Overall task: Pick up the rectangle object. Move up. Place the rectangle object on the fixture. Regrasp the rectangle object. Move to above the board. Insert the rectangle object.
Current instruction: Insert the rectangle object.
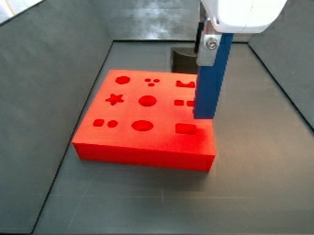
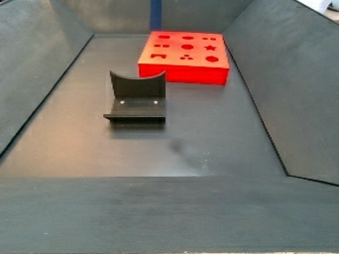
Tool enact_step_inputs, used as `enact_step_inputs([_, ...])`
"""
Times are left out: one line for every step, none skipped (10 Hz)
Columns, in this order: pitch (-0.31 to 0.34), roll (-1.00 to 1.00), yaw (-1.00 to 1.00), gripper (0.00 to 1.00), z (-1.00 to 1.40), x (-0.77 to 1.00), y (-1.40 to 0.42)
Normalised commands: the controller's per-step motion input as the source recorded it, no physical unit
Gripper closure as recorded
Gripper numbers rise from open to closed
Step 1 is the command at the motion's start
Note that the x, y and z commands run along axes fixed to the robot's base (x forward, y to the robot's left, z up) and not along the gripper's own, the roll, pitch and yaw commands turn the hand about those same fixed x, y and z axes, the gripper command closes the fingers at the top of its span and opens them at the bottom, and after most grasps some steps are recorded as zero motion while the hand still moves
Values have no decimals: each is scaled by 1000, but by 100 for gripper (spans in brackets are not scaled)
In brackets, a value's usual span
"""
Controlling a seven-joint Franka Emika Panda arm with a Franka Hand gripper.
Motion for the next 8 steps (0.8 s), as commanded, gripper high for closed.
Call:
enact_step_inputs([-41,21,0,100,-166,-100,-157])
enact_step_inputs([-20,30,0,100,-111,-91,-146])
enact_step_inputs([13,1,0,100,0,0,0])
enact_step_inputs([289,69,-34,100,0,57,0])
enact_step_inputs([500,-53,-409,100,0,77,0])
enact_step_inputs([450,0,-331,100,0,6,0])
enact_step_inputs([0,0,0,100,-23,0,0])
enact_step_inputs([0,4,0,100,-249,100,0])
